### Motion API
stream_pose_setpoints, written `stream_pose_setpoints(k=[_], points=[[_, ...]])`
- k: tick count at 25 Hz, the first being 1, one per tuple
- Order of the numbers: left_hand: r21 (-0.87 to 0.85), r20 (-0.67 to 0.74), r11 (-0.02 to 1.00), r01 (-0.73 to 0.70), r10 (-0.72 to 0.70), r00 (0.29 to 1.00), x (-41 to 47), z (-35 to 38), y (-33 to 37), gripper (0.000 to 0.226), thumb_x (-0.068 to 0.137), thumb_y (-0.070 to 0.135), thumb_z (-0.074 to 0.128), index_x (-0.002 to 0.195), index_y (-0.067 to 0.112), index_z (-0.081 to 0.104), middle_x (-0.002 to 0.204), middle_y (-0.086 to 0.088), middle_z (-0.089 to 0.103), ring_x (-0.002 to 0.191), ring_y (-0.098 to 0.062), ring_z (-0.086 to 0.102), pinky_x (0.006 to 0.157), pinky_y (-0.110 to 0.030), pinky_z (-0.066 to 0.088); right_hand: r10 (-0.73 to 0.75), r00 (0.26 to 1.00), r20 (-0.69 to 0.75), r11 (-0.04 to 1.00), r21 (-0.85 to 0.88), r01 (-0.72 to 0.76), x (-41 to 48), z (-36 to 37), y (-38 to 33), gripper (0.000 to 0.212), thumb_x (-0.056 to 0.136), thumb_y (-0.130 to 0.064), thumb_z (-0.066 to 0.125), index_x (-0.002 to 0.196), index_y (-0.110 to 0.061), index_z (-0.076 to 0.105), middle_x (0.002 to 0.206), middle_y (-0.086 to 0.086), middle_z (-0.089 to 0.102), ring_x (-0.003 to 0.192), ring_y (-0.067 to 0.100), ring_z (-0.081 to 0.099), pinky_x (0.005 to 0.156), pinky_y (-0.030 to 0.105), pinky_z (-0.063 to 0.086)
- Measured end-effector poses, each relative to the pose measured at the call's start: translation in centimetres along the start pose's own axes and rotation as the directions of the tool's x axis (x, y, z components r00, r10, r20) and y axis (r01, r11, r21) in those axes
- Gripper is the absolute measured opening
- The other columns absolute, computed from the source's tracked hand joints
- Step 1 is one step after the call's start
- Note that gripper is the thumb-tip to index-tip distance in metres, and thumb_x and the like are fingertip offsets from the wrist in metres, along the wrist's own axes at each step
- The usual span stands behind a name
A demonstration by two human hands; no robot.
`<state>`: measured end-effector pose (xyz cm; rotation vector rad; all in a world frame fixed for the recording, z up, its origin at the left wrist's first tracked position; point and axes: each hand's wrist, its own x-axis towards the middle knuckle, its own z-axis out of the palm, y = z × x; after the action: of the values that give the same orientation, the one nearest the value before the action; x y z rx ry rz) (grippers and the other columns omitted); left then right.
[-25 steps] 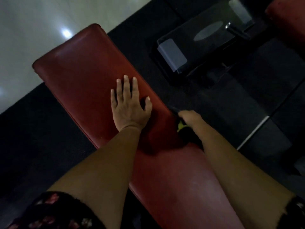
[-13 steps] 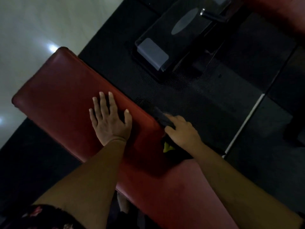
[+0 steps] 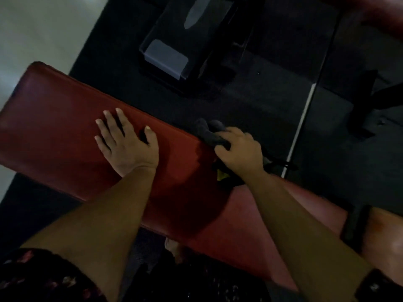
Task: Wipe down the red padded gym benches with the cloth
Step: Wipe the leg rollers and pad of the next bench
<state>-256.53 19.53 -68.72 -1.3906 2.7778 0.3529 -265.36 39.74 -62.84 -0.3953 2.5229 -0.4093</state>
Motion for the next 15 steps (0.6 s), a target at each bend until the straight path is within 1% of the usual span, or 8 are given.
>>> stream_pose_setpoints(k=[2,4,5,7,8,11,13,15], points=[[-0.002,-0.013,1.0,-0.009,0.009,1.0,-0.1,-0.1,0.0,0.075,0.095,0.051,0.029,0.158,0.016,0.008,0.165,-0.009,0.005,0.152,-0.027,0.0,0.122,-0.046,0.0,0.003,0.997,0.076,0.998,0.059,-0.008,-0.1,-0.7,2.8,0.052,0.082,-0.049,0.045,0.129,-0.032,0.06,0.14,-0.004,0.049,0.12,0.025,0.048,0.099,0.043,0.042],[-0.002,-0.02,1.0,-0.011,0.011,1.0,-0.2,-0.1,0.1,0.074,0.096,0.05,0.032,0.158,0.017,0.008,0.165,-0.009,0.004,0.152,-0.027,-0.001,0.122,-0.046,0.0,0.206,0.94,0.271,0.968,0.084,-0.236,0.5,-1.9,5.4,0.044,0.084,-0.05,0.05,0.12,-0.028,0.062,0.135,0.002,0.053,0.117,0.028,0.052,0.096,0.04,0.043],[-0.001,-0.021,1.0,-0.008,0.008,1.0,-0.1,-0.1,0.1,0.074,0.096,0.05,0.032,0.158,0.017,0.008,0.165,-0.008,0.004,0.152,-0.026,-0.002,0.122,-0.046,0.0,0.309,0.895,0.321,0.944,0.014,-0.33,0.7,-2.3,5.6,0.046,0.083,-0.055,0.047,0.116,-0.027,0.062,0.132,0.006,0.055,0.115,0.031,0.053,0.094,0.04,0.044],[0.0,-0.018,1.0,-0.007,0.007,1.0,-0.1,0.0,0.0,0.074,0.096,0.05,0.032,0.158,0.018,0.007,0.165,-0.007,0.003,0.152,-0.026,-0.002,0.122,-0.046,-0.001,0.356,0.901,0.248,0.929,-0.203,-0.311,0.5,-1.5,4.7,0.052,0.089,-0.056,0.04,0.124,-0.022,0.058,0.132,0.008,0.054,0.118,0.033,0.05,0.096,0.043,0.04],[-0.002,-0.017,1.0,-0.011,0.011,1.0,0.0,0.0,0.0,0.074,0.096,0.051,0.031,0.158,0.018,0.007,0.165,-0.007,0.002,0.152,-0.025,-0.003,0.122,-0.046,-0.001,0.267,0.95,0.162,0.934,-0.285,-0.214,0.0,-1.1,3.7,0.051,0.093,-0.052,0.037,0.131,-0.022,0.055,0.134,0.007,0.051,0.12,0.033,0.047,0.097,0.045,0.038],[-0.004,-0.01,1.0,-0.024,0.024,1.0,0.0,0.0,-0.2,0.075,0.097,0.051,0.031,0.158,0.017,0.006,0.165,-0.008,0.001,0.152,-0.026,-0.004,0.122,-0.047,-0.002,0.039,0.998,0.049,0.968,-0.249,-0.026,-3.0,-1.9,4.4,0.047,0.097,-0.044,0.041,0.14,-0.029,0.047,0.144,0.001,0.041,0.124,0.031,0.042,0.098,0.044,0.039],[-0.004,0.018,0.999,-0.043,0.043,0.999,-0.1,-0.3,-0.3,0.075,0.098,0.05,0.034,0.158,0.017,0.004,0.165,-0.009,0.0,0.152,-0.027,-0.005,0.122,-0.047,-0.003,0.177,0.979,0.097,0.963,-0.222,-0.152,-4.6,-3.3,7.8,0.045,0.097,-0.042,0.043,0.139,-0.027,0.048,0.142,0.003,0.042,0.123,0.03,0.043,0.097,0.043,0.04],[-0.044,0.027,0.988,-0.146,0.147,0.989,-0.2,-0.8,-0.6,0.074,0.096,0.043,0.039,0.158,0.019,0.006,0.165,-0.007,0.003,0.152,-0.026,-0.004,0.122,-0.046,-0.005,0.455,0.888,0.068,0.864,-0.276,-0.422,-5.7,-3.7,10.0,0.046,0.098,-0.045,0.039,0.135,-0.02,0.051,0.134,0.008,0.048,0.12,0.032,0.044,0.096,0.045,0.039]])
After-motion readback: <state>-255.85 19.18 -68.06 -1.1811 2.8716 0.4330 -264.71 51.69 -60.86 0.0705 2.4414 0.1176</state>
